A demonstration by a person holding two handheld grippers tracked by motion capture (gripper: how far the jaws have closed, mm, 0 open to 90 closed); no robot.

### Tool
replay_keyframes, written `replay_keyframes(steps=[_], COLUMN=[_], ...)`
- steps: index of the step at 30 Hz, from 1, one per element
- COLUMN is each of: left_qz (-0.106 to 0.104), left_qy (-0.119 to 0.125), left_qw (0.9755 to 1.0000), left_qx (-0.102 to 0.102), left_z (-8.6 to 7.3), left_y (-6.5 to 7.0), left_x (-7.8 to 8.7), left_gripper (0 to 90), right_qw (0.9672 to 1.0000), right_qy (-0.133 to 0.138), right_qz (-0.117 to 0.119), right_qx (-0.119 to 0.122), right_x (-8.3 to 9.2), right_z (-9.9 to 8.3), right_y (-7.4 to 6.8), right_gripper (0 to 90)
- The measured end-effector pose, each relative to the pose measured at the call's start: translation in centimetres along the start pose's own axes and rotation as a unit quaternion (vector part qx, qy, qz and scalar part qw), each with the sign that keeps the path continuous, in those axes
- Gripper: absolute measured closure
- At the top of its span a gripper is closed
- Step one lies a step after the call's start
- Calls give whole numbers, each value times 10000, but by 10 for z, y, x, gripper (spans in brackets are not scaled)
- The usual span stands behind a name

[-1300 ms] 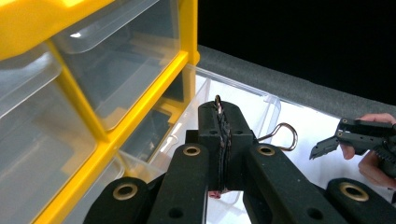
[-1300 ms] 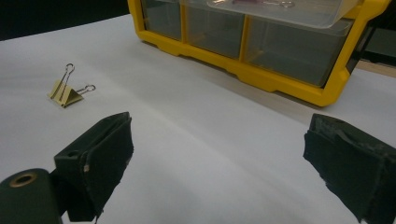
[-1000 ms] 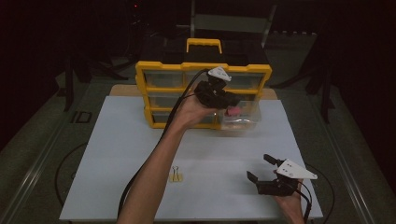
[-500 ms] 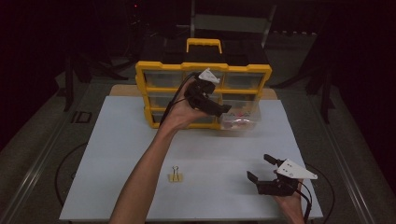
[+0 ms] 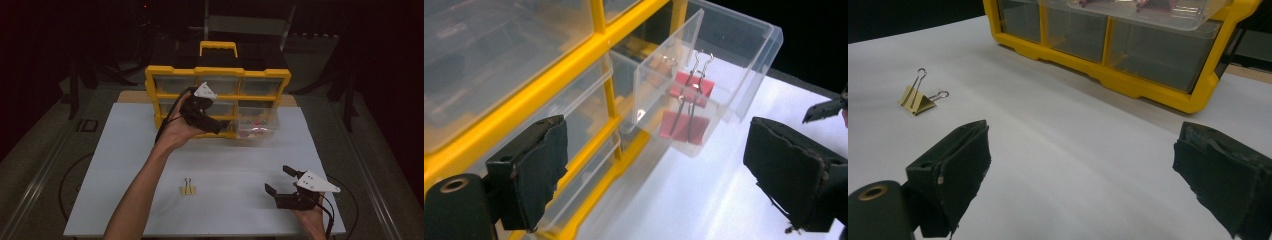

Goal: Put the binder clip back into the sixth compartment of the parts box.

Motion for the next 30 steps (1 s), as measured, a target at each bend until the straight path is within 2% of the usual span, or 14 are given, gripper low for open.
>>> replay_keyframes(steps=[7, 16, 21, 30], left_qz=[-39, 76, 162, 232], left_qy=[32, 34, 2, -68], left_qw=[10000, 9999, 9999, 9997], left_qx=[-36, -84, -46, 35], left_z=[-19, -45, -63, -84], left_y=[-1, -2, -4, -5], left_x=[10, 24, 29, 32], left_gripper=[116, 118, 115, 110], right_qw=[10000, 10000, 10000, 10000], right_qy=[10, 19, 12, 7], right_qz=[-10, -12, -6, -8], right_qx=[-2, -12, -13, -14], right_x=[1, 1, 1, 1], right_z=[0, 0, 0, 0], right_y=[0, 1, 0, 0], right_gripper=[76, 76, 76, 76])
Point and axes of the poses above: each handheld gripper's, and its own axes: x roughly backward along the jaws, z roughly out of its top, y roughly to its right, the point moved 6 cm from there along -x, roughly forward along the jaws, and after that the axes turned 7 degrees about z, right-handed, at the moved point
